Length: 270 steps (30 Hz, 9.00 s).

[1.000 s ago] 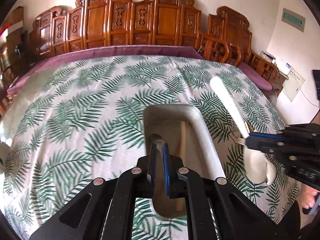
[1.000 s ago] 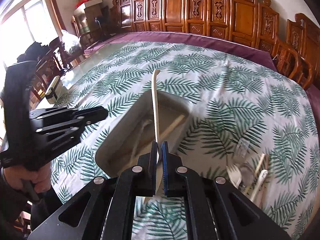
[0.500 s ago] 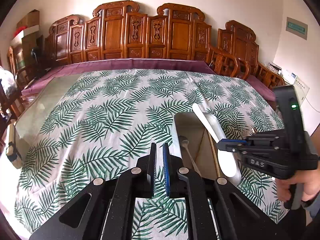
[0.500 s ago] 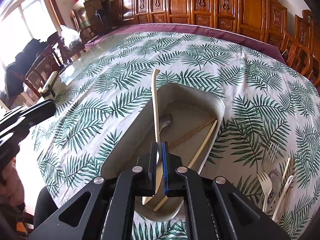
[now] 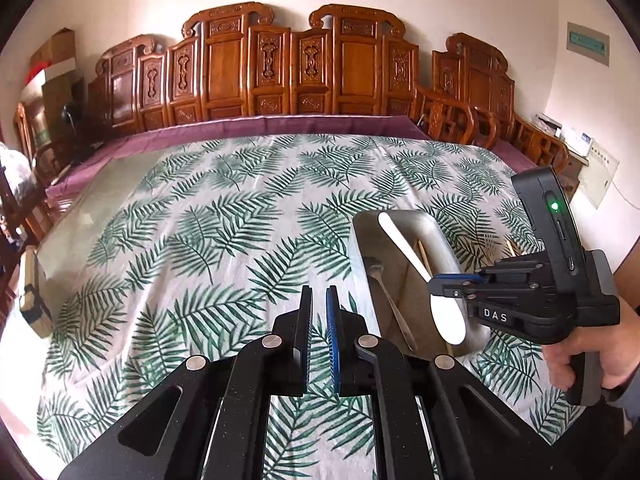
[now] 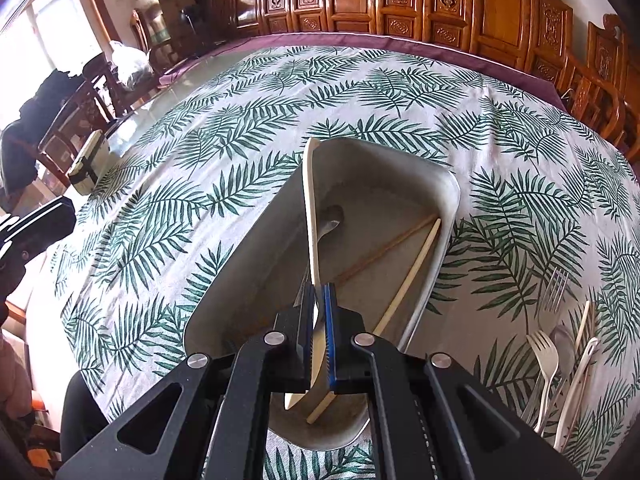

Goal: Organize utensils
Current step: 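Place the chopstick in the tray with the left tool while the right tool carries the fork, then open the right tool to drop the white fork into the grey tray, then grasp a white plastic spoon from the utensil pile with the right tool, then grasp a metal knife and a wooden chopstick with the left tool while the right tool holds the spoon, then lower the knife and chopstick into the tray with the left tool while the right tool drops the spoon in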

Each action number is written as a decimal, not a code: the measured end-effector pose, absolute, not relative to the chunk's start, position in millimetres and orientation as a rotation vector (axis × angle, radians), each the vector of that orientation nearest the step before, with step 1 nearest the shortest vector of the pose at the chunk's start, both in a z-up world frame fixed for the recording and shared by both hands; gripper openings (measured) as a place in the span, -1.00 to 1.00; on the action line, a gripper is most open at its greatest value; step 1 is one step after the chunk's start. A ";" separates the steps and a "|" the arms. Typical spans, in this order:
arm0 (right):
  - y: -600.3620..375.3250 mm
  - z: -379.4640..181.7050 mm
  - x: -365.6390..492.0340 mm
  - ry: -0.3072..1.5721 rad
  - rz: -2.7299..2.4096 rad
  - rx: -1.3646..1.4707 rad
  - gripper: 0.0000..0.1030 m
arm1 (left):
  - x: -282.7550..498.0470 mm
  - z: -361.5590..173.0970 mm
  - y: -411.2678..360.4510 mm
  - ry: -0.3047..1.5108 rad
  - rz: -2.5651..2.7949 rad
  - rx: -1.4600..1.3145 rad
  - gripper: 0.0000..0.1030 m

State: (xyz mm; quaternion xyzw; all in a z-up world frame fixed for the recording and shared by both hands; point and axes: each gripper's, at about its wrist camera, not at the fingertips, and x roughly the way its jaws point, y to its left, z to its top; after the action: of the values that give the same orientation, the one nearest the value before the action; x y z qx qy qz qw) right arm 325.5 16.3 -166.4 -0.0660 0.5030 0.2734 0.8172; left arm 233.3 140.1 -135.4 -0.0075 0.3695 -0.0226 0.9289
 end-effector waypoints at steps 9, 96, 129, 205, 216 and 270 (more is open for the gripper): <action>23.1 -169.1 319.3 1.075 0.594 -0.161 -0.88 | 233.4 -141.9 137.2 0.770 -0.052 -0.012 -0.88; -285.3 -176.5 258.6 1.082 0.327 0.007 -0.80 | 266.9 -208.2 -132.4 0.929 -0.410 0.141 -0.56; -314.3 -187.5 264.2 1.076 0.337 0.092 -0.79 | 351.4 -248.2 -177.7 1.075 -0.286 0.057 -0.65; -183.4 -127.2 282.5 0.984 0.437 -0.058 -0.80 | 302.4 -129.4 -7.4 0.815 -0.227 0.004 -0.99; -123.8 -113.5 294.8 0.982 0.496 -0.087 -0.79 | 316.0 -149.1 41.6 0.849 -0.163 -0.017 -0.99; 19.2 -146.6 334.1 1.043 0.629 -0.090 -0.78 | 246.2 -152.3 149.2 0.839 -0.029 -0.074 0.35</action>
State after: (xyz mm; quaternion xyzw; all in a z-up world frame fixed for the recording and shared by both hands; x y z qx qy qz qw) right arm 334.1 19.2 -146.6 -0.0423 0.4899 0.2955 0.8191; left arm 246.2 149.2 -152.3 -0.0360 0.4073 -0.0142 0.9125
